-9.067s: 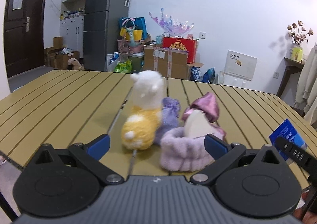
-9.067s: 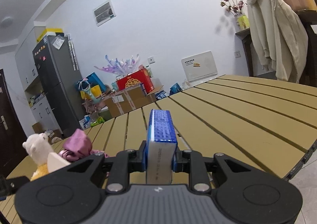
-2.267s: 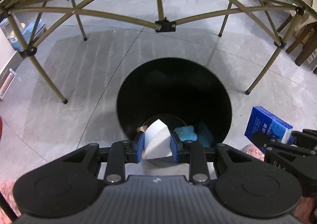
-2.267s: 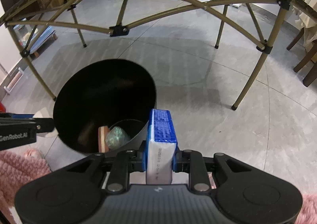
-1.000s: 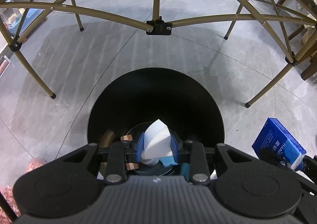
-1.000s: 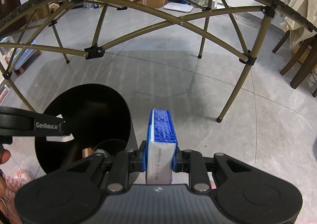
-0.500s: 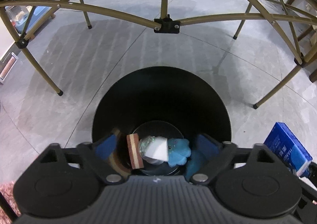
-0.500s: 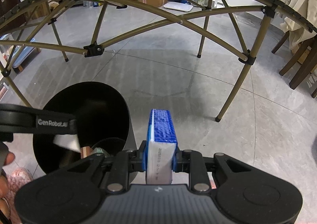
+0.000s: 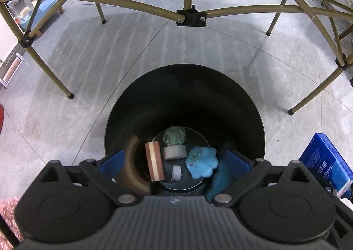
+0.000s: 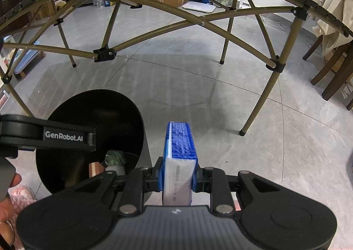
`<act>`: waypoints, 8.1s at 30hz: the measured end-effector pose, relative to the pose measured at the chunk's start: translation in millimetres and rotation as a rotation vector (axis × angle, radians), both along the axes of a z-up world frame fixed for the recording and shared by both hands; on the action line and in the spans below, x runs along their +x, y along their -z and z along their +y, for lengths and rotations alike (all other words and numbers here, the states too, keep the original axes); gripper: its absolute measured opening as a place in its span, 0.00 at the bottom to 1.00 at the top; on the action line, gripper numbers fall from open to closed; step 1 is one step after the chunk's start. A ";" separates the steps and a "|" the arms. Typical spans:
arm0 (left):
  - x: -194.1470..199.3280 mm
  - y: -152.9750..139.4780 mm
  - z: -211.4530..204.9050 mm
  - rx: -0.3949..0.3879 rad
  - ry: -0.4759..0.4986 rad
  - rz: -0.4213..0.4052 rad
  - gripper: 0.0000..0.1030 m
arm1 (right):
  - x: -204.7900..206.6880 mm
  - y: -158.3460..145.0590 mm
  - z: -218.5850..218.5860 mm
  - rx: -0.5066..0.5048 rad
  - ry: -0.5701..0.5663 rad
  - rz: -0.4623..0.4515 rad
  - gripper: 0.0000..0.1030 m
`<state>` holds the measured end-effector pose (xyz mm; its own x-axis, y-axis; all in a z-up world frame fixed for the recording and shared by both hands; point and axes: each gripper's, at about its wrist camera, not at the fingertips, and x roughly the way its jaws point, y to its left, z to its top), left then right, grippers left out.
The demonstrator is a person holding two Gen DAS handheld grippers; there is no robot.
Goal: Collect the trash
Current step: 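Withdraw the left tool while right brings the blue box over the bin, then lower the blue tissue box into the bin and open the right tool, then move both tools from the bin back toward the table, then grasp the lavender fluffy headband with the right tool, then grasp the yellow-and-white plush alpaca with the left tool while right holds the headband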
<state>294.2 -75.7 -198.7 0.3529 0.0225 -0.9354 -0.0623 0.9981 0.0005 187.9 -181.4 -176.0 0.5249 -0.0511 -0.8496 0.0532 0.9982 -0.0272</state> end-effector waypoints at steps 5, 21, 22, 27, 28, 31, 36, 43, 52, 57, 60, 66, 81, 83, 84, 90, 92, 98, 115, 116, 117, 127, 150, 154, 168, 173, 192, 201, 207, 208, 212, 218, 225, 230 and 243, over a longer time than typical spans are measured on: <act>-1.2 -1.1 3.2 0.001 0.000 -0.002 0.97 | 0.1 0.1 1.8 0.001 -0.005 0.000 0.21; -9.4 -14.4 29.9 0.015 0.017 -0.026 0.97 | -0.4 -5.7 10.2 0.017 -0.027 -0.017 0.22; -10.0 -15.2 33.2 0.015 0.016 -0.027 0.97 | -0.5 -6.5 11.9 0.017 -0.031 -0.020 0.22; -12.8 -20.3 53.8 0.014 -0.008 -0.038 0.97 | 2.8 -8.0 20.8 0.025 -0.051 -0.023 0.22; -13.5 -20.8 57.5 0.012 -0.014 -0.039 0.97 | 3.5 -8.2 22.5 0.026 -0.056 -0.023 0.22; -15.4 -24.5 69.4 0.008 -0.036 -0.043 0.97 | 6.6 -8.1 29.8 0.026 -0.071 -0.022 0.22; -19.0 -31.4 86.2 0.013 -0.056 -0.068 0.97 | 13.4 -6.2 44.4 0.035 -0.103 -0.007 0.22; -23.0 -31.0 117.1 0.024 -0.110 -0.071 0.97 | 26.0 0.8 68.0 0.053 -0.146 0.025 0.22; -25.4 -24.9 158.5 0.041 -0.194 -0.054 0.97 | 49.4 13.9 100.3 0.067 -0.180 0.063 0.22; -27.5 -26.0 167.8 0.056 -0.217 -0.058 0.97 | 60.0 20.6 116.8 0.070 -0.193 0.086 0.22; -28.1 -25.9 172.9 0.063 -0.229 -0.058 0.97 | 64.6 26.2 125.9 0.069 -0.198 0.105 0.22; -29.5 -22.9 176.7 0.069 -0.236 -0.048 0.97 | 77.2 43.1 135.9 0.072 -0.187 0.146 0.22; -25.3 -15.2 174.4 0.075 -0.237 -0.029 0.97 | 80.2 57.3 140.3 0.052 -0.186 0.176 0.22; -26.0 -15.4 172.1 0.074 -0.228 -0.031 0.97 | 80.5 56.7 138.6 0.052 -0.187 0.175 0.22; -26.3 -15.1 171.9 0.074 -0.226 -0.031 0.97 | 80.5 56.7 138.2 0.052 -0.188 0.173 0.22; -25.1 -12.1 173.7 0.079 -0.233 -0.022 0.97 | 80.1 56.5 139.2 0.051 -0.189 0.171 0.23; -24.5 -11.5 172.4 0.082 -0.234 -0.019 0.97 | 79.1 55.6 139.8 0.051 -0.194 0.169 0.24; -23.9 -10.9 170.2 0.084 -0.232 -0.019 0.97 | 79.2 52.1 136.1 0.034 -0.178 0.152 0.81; -26.3 -12.8 169.7 0.078 -0.229 -0.027 0.97 | 82.9 54.5 136.7 0.031 -0.162 0.158 1.00; -26.7 -13.7 169.8 0.077 -0.229 -0.031 0.97 | 82.4 53.6 136.6 0.031 -0.162 0.155 1.00; -27.2 -14.6 170.4 0.076 -0.229 -0.035 0.97 | 82.3 52.4 136.7 0.031 -0.162 0.151 1.00; -30.0 -34.1 173.4 0.081 -0.244 -0.130 0.97 | 80.3 31.3 135.9 0.035 -0.164 0.081 1.00; -39.1 -144.6 160.7 0.026 -0.298 -0.538 0.99 | 56.6 -98.8 94.0 0.059 -0.182 -0.458 1.00; -35.2 -166.7 151.6 0.035 -0.278 -0.606 1.00 | 58.7 -120.6 89.0 0.048 -0.185 -0.551 1.00; 18.3 -197.3 142.3 -0.003 -0.262 -0.679 1.00 | 121.9 -154.5 73.0 0.077 -0.145 -0.666 1.00; 39.2 -203.6 146.0 0.012 -0.244 -0.696 1.00 | 157.1 -147.0 79.4 0.083 -0.122 -0.655 1.00; 88.2 -190.2 149.9 0.000 -0.181 -0.654 1.00 | 247.6 -114.2 106.1 0.069 -0.087 -0.609 0.98; 82.1 -189.2 143.4 0.003 -0.161 -0.657 1.00 | 247.1 -111.8 106.5 0.047 -0.100 -0.598 0.80; 77.8 -186.9 144.1 0.012 -0.148 -0.655 1.00 | 240.4 -114.7 101.4 0.084 -0.127 -0.620 0.50; 76.7 -186.8 144.6 0.014 -0.150 -0.656 1.00 | 240.5 -115.1 99.2 0.099 -0.132 -0.621 0.45; 73.5 -189.0 144.8 0.013 -0.168 -0.669 1.00 | 234.1 -118.5 89.2 0.149 -0.134 -0.635 0.29; 72.8 -193.1 140.1 0.011 -0.158 -0.685 1.00 | 227.2 -122.1 75.2 0.196 -0.121 -0.650 0.27; 79.5 -195.0 121.5 0.024 -0.127 -0.688 1.00 | 218.6 -133.0 57.1 0.193 -0.085 -0.688 0.26; 93.2 -198.7 103.6 0.014 -0.113 -0.682 1.00 | 216.5 -137.1 34.0 0.224 -0.042 -0.701 0.26; 154.2 -200.6 48.9 0.097 0.004 -0.644 1.00 | 209.3 -141.4 -29.2 0.236 0.099 -0.729 0.26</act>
<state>448.4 -26.8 1.9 0.8426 0.0935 -0.5303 -0.0765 0.9956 0.0541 397.2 -210.6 -34.6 0.9584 0.0132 -0.2850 0.0648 0.9628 0.2622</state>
